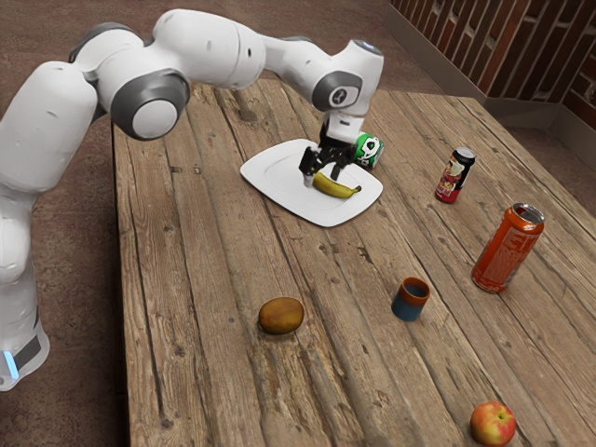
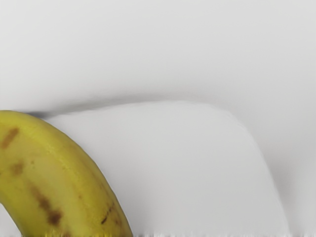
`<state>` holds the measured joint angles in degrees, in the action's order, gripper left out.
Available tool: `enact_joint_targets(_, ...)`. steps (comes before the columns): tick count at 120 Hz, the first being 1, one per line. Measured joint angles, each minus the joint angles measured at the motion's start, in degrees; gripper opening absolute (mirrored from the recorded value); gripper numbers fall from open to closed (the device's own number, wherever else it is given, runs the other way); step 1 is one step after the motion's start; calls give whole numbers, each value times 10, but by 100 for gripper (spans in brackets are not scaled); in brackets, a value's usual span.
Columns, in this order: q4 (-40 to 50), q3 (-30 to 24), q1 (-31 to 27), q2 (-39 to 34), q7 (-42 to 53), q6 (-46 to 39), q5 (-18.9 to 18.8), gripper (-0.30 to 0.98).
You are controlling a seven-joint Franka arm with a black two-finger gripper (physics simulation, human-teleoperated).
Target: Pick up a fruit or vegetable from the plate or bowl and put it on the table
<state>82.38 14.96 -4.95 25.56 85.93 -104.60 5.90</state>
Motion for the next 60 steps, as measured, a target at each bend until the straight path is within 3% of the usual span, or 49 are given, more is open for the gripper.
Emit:
enact_joint_targets(43,-5,-4,-20,13,5,-2,6,64)
enact_joint_targets(60,-8,-4,-22,15,6,-4,8,46)
